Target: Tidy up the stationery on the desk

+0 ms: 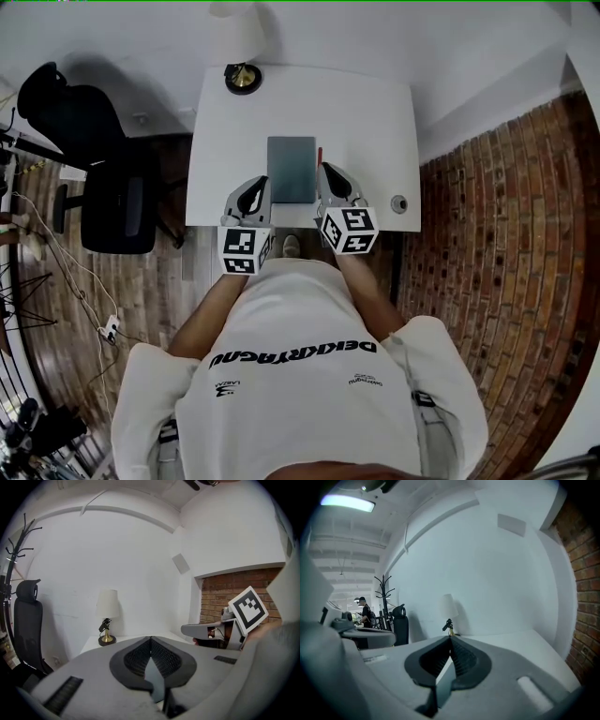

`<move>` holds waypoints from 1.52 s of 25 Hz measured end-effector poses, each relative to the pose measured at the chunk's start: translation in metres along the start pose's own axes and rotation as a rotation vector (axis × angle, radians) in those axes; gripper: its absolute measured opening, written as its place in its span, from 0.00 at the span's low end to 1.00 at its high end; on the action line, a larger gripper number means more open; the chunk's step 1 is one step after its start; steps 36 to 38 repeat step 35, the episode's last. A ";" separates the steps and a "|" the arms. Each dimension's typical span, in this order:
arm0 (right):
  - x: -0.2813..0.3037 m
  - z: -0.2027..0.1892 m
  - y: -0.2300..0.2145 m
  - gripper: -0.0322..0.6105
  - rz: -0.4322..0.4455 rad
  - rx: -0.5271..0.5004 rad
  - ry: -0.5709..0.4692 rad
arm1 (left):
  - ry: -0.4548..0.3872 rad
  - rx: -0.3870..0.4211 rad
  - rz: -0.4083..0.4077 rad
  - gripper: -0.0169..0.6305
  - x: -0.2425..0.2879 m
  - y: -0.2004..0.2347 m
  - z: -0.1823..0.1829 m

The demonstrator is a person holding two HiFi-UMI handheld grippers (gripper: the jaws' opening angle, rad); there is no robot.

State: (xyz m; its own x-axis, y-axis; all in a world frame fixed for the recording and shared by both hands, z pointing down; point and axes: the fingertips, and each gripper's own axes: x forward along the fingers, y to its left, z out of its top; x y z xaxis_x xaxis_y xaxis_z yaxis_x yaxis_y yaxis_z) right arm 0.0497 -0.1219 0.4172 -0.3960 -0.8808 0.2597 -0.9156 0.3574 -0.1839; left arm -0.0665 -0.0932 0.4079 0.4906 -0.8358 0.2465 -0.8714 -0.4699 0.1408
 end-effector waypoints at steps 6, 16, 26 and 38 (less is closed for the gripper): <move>-0.015 0.008 0.014 0.05 0.020 -0.015 -0.047 | -0.017 0.016 -0.018 0.02 0.000 -0.011 0.005; -0.023 0.010 0.022 0.05 0.030 -0.034 -0.069 | -0.036 0.033 -0.018 0.02 -0.002 -0.016 0.008; -0.024 0.008 0.024 0.05 0.034 -0.028 -0.069 | -0.039 0.033 -0.008 0.02 -0.007 -0.013 0.007; -0.028 0.010 0.024 0.05 0.039 -0.030 -0.076 | -0.041 0.033 -0.003 0.02 -0.008 -0.015 0.007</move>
